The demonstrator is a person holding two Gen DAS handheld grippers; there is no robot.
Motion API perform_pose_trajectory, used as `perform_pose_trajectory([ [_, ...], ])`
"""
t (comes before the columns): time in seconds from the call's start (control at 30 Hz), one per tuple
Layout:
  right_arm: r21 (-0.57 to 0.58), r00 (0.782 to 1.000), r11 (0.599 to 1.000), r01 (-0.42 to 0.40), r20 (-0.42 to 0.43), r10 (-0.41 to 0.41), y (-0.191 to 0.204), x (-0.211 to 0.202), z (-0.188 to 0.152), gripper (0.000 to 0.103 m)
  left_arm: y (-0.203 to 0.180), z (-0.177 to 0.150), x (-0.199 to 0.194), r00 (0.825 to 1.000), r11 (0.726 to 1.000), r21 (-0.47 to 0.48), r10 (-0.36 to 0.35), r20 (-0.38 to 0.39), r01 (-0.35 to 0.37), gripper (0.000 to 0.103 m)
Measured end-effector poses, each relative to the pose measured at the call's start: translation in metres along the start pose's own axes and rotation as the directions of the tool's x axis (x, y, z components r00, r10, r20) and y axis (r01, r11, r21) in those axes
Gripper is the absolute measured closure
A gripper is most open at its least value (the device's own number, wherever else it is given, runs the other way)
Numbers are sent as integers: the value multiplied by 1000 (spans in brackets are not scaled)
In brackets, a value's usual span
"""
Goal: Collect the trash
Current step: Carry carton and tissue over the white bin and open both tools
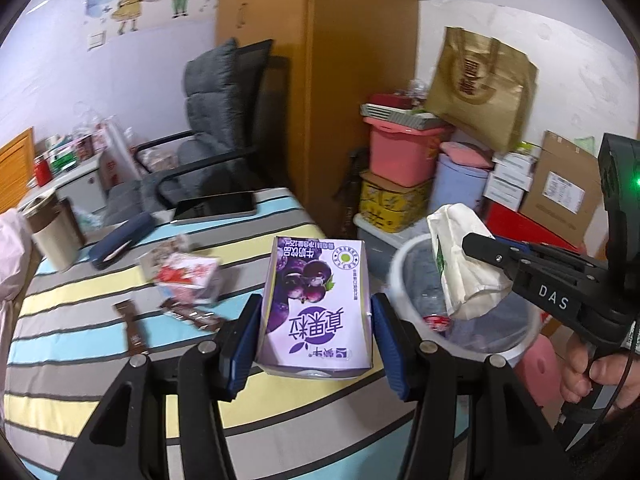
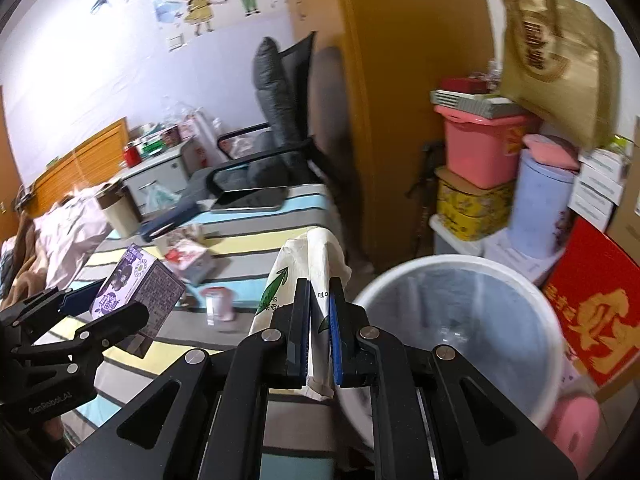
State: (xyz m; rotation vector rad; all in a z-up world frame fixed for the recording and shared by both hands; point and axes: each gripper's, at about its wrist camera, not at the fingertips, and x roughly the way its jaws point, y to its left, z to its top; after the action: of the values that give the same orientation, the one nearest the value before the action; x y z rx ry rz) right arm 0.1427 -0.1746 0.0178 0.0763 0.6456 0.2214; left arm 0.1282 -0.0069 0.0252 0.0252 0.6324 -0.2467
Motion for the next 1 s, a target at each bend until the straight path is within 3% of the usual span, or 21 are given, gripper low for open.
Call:
perform_pose_trajectory([
  [0.5,87,987,984,157,-44,-154,-74,-16,-20,92,-81,14,44,984,982,66,-171,-57,174,47],
  [0.7,82,974,973,215,-96,-207,-90,-7,-28,92,-99,12,66,977,978,74,-185,-101,193,47],
  [1.0,89,964,967,238,-146,-224,-104,5,-34,91,-110,8,84,970,975,78,-197,-141,209,47],
])
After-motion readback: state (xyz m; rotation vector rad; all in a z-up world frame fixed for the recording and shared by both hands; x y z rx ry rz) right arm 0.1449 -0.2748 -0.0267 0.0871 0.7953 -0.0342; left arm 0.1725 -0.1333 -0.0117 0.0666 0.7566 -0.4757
